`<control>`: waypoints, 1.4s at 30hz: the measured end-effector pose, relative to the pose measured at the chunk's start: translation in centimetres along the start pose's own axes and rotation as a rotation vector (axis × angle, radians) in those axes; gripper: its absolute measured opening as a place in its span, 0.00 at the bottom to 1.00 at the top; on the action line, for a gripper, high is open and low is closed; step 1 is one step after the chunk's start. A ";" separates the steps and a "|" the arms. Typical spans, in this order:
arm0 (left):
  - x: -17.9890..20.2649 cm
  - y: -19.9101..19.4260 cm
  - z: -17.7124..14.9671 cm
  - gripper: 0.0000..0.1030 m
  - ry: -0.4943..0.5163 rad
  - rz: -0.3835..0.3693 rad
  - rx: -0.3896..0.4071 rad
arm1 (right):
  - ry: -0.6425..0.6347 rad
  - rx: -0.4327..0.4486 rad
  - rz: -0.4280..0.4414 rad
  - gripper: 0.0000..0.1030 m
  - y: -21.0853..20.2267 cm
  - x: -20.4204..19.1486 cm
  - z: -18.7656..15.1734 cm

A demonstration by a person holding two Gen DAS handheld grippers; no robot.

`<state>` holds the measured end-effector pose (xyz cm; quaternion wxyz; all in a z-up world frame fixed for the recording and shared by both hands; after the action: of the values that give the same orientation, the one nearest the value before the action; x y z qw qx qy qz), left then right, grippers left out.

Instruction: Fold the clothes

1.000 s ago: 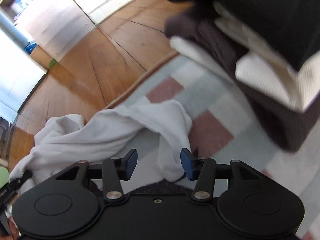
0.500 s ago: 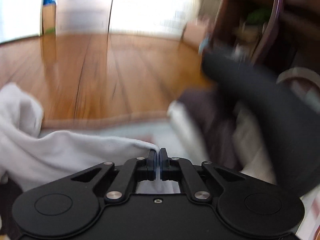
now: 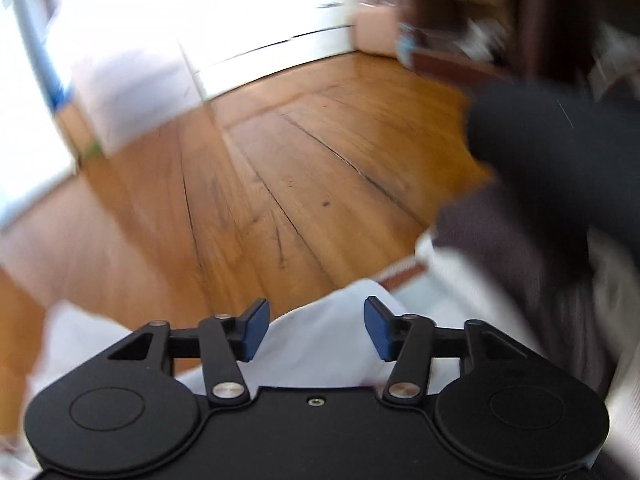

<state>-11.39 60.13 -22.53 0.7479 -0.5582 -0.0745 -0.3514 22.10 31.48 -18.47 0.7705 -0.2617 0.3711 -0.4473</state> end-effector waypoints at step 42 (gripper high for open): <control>8.9 -8.4 -1.1 0.12 0.280 -0.573 0.182 | 0.312 -0.544 0.571 0.68 1.4 -4.7 -11.2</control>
<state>-10.24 54.15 -11.84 0.6684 -0.3919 -0.1560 -0.6126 12.23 35.45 -24.49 0.7011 -0.2713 0.6453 -0.1360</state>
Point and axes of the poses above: each gripper's, at about its wrist camera, not at the fingertips, and y roughly the way its jaws point, x to its right, z to its top, the point moved 7 cm from there along y, roughly the way its jaws point, and after that the axes turned 4 degrees about -x, right-handed, at the moved point
